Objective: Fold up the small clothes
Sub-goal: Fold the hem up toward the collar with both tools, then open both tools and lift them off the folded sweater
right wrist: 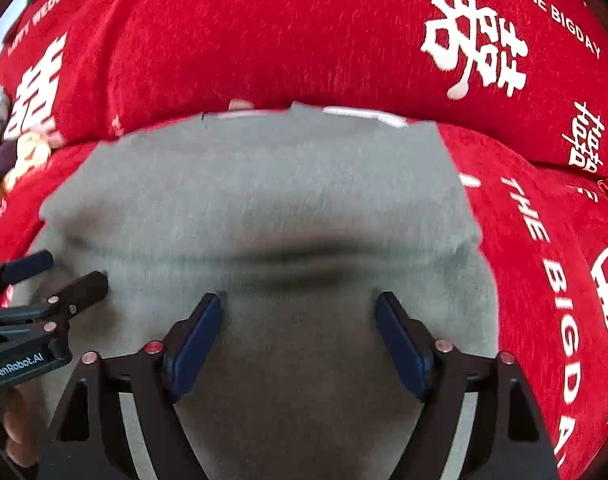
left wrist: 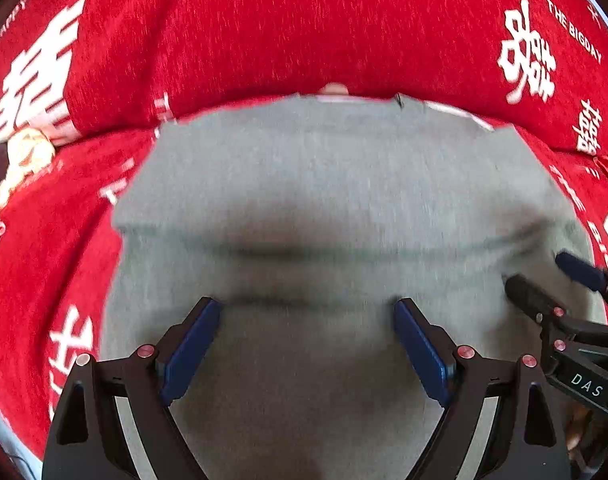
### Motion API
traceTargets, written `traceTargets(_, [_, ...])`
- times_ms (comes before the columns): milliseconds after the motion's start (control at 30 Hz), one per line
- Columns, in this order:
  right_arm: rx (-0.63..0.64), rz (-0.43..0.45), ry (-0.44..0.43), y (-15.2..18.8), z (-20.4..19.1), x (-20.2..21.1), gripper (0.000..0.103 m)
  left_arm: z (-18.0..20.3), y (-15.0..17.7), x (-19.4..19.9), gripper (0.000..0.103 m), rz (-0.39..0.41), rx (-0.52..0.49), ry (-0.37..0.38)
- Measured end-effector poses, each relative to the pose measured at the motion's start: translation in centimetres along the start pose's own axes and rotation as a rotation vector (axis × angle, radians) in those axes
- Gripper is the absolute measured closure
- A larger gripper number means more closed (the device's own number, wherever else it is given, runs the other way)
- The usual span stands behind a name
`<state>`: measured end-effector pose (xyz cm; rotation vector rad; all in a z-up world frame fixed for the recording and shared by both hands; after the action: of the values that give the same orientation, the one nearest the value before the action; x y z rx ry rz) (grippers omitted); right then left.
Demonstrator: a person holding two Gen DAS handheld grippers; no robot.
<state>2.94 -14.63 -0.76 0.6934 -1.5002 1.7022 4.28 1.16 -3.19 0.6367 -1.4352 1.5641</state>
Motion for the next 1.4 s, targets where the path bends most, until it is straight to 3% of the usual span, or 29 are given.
traceTargets(233, [0.027, 0.014, 0.007, 3.1, 0.7, 2.6, 0.018, 0.0, 2.8, 2.0, 0.012, 0.031, -0.016, 0.011])
traceTargets(267, [0.026, 0.011, 0.009, 3.8, 0.8, 3.1, 0.018, 0.0, 3.2, 2.2, 0.01, 0.031, -0.021, 0.011])
traceTargets(300, [0.025, 0.01, 0.012, 4.2, 1.0, 3.3, 0.018, 0.0, 3.5, 2.4, 0.001, 0.027, -0.021, 0.009])
traceTargets(667, [0.104, 0.112, 0.004, 9.9, 2.1, 6.7, 0.018, -0.3, 9.3, 5.7, 0.001, 0.044, -0.049, 0.023])
traceTargets(800, [0.135, 0.112, 0.005, 11.7, 2.6, 7.5, 0.014, -0.6, 11.3, 6.9, 0.0, 0.061, -0.062, 0.016])
traceTargets(867, [0.158, 0.107, 0.01, 12.7, 2.8, 8.0, 0.014, -1.1, 12.2, 7.1, 0.001, 0.029, -0.042, 0.03])
traceTargets(1000, [0.169, 0.035, 0.019, 13.4, 3.3, 9.1, 0.013, -1.4, 13.1, 8.4, 0.001, 0.015, -0.022, 0.015])
traceTargets(1167, [0.161, 0.107, -0.038, 12.2, 0.6, 10.4, 0.013, 0.7, 12.4, 7.4, 0.001, 0.01, -0.032, 0.044])
traceTargets(1267, [0.184, 0.038, -0.031, 12.6, -0.9, 8.5, 0.012, 2.0, 12.6, 6.5, 0.001, 0.0, -0.069, 0.021])
traceTargets(1400, [0.185, 0.092, -0.027, 13.2, -0.7, 8.7, 0.011, 1.7, 12.8, 6.7, 0.001, 0.008, -0.07, 0.033])
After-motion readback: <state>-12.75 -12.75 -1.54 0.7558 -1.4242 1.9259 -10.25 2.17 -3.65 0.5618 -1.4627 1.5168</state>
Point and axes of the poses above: each gripper's, at about its wrist camera, not at the fingertips, and x roughly against the way its jaws point, z to its right, y to its underside, the point moved 5 cm from there along -x, roughly the way its jaws point, and after that the axes turned 12 degrees about y, right-handed, at the moved point
